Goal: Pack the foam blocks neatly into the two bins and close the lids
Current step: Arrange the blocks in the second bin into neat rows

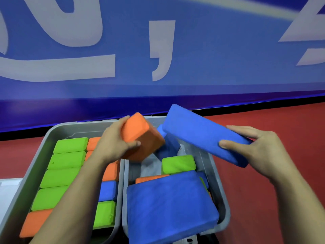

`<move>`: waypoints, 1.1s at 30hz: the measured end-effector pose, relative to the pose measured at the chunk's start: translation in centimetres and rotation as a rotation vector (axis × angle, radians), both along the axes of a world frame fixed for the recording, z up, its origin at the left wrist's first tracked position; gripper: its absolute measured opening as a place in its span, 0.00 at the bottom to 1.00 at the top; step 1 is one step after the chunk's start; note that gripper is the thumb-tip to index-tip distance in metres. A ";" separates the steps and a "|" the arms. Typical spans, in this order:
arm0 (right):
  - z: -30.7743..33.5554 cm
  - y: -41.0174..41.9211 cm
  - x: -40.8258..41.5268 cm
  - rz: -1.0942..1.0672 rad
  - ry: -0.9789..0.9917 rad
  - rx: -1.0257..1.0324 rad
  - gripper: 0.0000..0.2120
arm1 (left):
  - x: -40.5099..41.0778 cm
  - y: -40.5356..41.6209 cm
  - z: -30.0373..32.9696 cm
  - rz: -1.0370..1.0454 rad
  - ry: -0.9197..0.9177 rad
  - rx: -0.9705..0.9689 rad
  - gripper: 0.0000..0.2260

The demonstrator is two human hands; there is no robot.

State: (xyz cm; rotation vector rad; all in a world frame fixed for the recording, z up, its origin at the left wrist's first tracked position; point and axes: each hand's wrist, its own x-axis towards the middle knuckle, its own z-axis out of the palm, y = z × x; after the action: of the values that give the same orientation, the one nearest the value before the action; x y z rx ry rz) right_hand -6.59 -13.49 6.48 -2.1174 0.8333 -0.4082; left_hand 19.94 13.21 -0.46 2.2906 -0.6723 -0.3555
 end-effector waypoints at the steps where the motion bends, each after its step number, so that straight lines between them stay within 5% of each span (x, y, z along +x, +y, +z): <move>1: 0.1 -0.1 -0.5 0.050 0.021 -0.021 0.27 | 0.3 0.3 0.5 0.055 -0.028 -0.067 0.44; 6: -2.1 3.0 0.5 0.438 0.177 -0.066 0.29 | 0.9 1.0 1.3 0.227 -0.085 -0.264 0.40; 10: -3.4 6.2 1.9 0.661 0.120 -0.083 0.29 | 0.1 0.7 1.3 0.218 -0.082 -0.271 0.40; 23: -8.4 11.2 4.8 0.816 -0.034 -0.010 0.23 | -1.6 -1.0 4.2 0.110 -0.140 -0.205 0.43; 29: -7.3 11.4 5.7 0.732 -0.044 0.322 0.16 | -5.4 -3.2 1.2 0.120 -0.168 -0.148 0.41; 31: -6.7 9.1 5.9 0.516 -0.099 0.526 0.07 | -6.3 -3.5 0.6 0.145 -0.221 -0.129 0.40; 33: -8.2 5.8 6.6 0.244 -0.120 0.502 0.07 | -6.4 -3.8 0.3 0.144 -0.245 -0.131 0.40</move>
State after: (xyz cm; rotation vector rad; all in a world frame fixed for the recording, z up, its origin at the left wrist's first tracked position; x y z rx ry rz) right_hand 0.05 -7.73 -1.72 -1.6802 0.5301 -0.1698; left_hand 13.58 9.43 -0.17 2.2601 -0.6261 0.0372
